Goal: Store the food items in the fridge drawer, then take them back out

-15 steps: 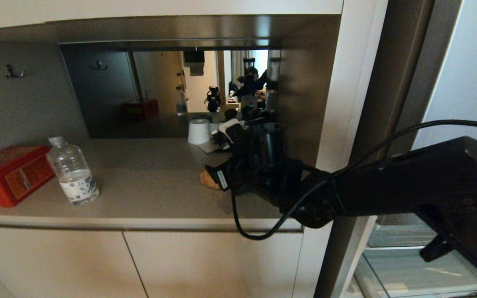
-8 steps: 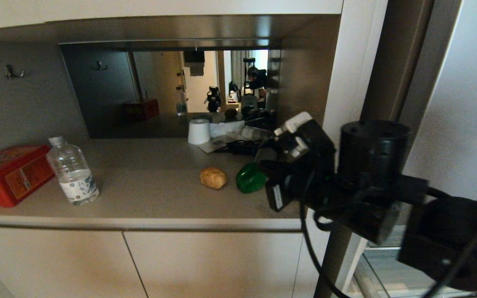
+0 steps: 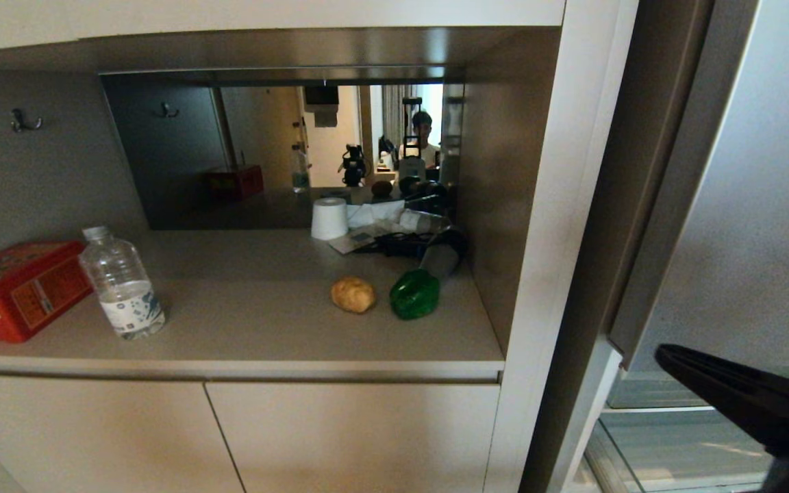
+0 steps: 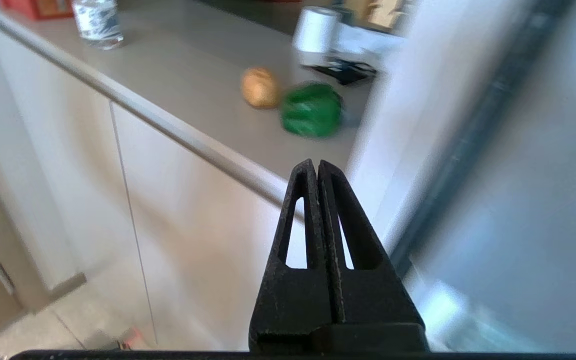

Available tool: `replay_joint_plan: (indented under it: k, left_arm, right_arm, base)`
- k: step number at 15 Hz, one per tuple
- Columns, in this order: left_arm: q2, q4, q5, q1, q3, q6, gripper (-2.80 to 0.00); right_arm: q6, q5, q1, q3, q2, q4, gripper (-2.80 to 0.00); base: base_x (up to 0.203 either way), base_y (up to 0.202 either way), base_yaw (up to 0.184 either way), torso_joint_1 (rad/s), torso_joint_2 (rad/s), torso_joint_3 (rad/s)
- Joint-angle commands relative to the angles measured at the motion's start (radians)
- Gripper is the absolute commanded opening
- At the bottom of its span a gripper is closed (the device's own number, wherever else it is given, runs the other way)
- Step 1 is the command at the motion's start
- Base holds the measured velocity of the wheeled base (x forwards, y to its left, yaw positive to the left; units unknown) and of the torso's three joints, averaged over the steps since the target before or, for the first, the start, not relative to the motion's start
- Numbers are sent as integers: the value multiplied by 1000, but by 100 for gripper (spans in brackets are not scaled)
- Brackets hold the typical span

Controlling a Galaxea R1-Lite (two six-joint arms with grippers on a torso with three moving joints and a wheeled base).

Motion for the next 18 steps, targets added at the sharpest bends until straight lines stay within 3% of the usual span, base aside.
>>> replay_joint_plan:
  k: [1, 3, 5, 10, 14, 16, 18]
  left_arm:
    - [0, 0, 0, -1, 11, 0, -280]
    - [0, -2, 0, 0, 11, 0, -280]
    - [0, 0, 0, 0, 11, 0, -280]
    - [0, 0, 0, 0, 11, 0, -280]
    - [0, 0, 0, 0, 11, 0, -280]
    - [0, 0, 0, 0, 11, 0, -280]
    - [0, -1, 0, 0, 11, 0, -280]
  right_arm:
    - [15, 22, -71, 89, -299, 87, -280]
    - [49, 44, -234, 119, -402, 198, -280]
    - [114, 52, -463, 131, -425, 233, -280]
    - [262, 188, -1253, 141, -368, 260, -280]
    - [330, 356, -1827, 147, -103, 263, -280]
    - [334, 450, -2026, 151, 99, 237, -280]
    - [325, 497, -2132, 154, 294, 189, -280]
  base:
    - [0, 0, 0, 0, 0, 0]
    - [0, 0, 0, 0, 0, 0]
    - [0, 0, 0, 0, 0, 0]
    - [0, 0, 0, 0, 0, 0]
    - [0, 0, 0, 0, 0, 0]
    - [0, 0, 0, 0, 0, 0]
    - [0, 0, 0, 0, 0, 0]
